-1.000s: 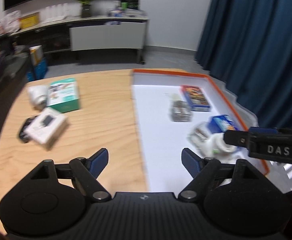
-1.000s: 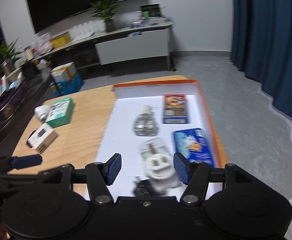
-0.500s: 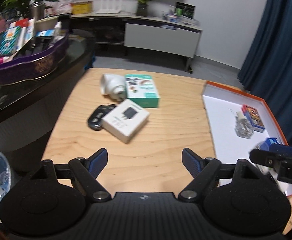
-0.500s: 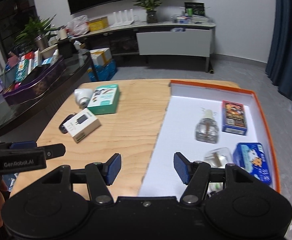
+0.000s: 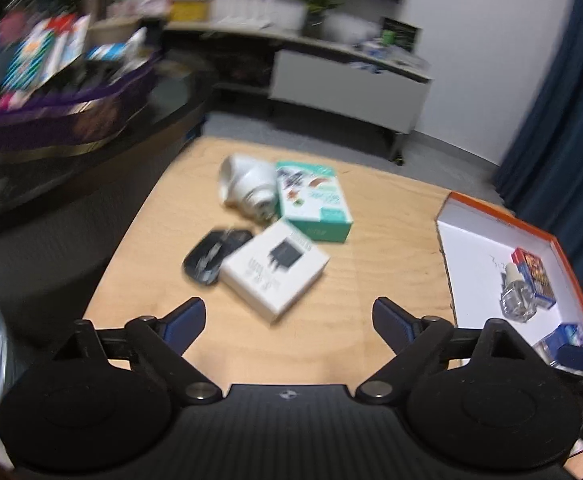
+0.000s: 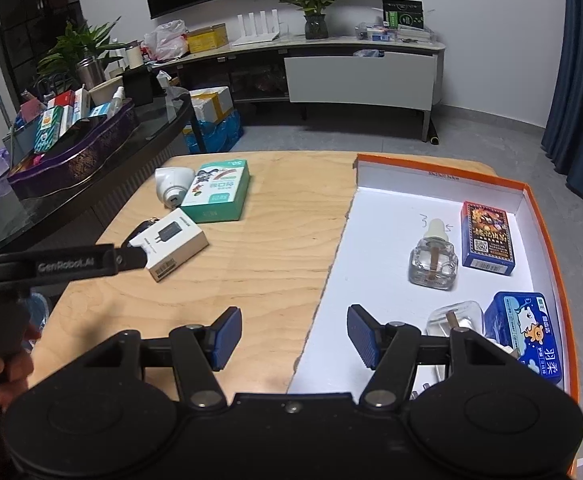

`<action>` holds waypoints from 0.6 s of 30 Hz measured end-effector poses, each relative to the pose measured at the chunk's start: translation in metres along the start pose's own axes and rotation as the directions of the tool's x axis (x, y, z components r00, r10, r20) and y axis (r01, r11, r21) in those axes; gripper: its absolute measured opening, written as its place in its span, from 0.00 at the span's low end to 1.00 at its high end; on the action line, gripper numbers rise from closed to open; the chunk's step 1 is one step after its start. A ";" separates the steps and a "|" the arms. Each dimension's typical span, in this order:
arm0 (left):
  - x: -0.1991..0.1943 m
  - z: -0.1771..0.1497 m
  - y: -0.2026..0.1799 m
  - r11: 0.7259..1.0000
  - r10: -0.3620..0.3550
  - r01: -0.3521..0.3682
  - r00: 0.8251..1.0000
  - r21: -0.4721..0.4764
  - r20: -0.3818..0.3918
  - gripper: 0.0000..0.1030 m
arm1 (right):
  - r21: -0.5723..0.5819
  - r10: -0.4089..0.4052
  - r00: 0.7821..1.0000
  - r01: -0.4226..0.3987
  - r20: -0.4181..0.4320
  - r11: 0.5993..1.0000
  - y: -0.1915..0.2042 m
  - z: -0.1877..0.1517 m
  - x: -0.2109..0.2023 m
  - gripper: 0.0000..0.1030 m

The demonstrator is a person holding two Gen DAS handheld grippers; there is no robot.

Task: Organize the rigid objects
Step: 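Withdraw both grippers from the white box back over the table, then reach the left gripper to the white UGREEN charger box while the right gripper reaches the table items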

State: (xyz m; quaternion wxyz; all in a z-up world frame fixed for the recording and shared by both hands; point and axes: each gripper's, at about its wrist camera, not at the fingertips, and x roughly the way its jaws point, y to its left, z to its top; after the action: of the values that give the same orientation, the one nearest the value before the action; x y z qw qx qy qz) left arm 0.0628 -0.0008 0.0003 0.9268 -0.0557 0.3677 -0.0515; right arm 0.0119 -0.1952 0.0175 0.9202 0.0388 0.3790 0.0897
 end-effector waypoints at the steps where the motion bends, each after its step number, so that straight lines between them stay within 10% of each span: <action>1: 0.005 0.002 0.000 0.998 -0.023 0.023 1.000 0.057 0.012 0.90 | 0.006 0.001 1.000 -0.001 -0.001 1.000 -0.003 0.000 0.001 0.69; 6: 0.035 0.006 0.002 0.964 -0.052 0.044 0.998 0.261 0.021 0.90 | 0.037 0.002 1.000 -0.002 -0.008 0.999 -0.014 -0.002 0.009 0.70; 18: 0.067 0.007 -0.004 0.910 -0.144 0.127 0.990 0.395 0.012 0.70 | 0.042 -0.014 1.000 0.015 -0.022 0.999 -0.019 0.010 0.032 0.70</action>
State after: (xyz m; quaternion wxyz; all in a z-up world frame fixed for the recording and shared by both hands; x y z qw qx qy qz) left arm 0.1163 -0.0136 -0.0396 0.9207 0.1050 0.3260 -0.1871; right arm 0.0439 -0.2074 0.0003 0.9157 0.0546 0.3910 0.0752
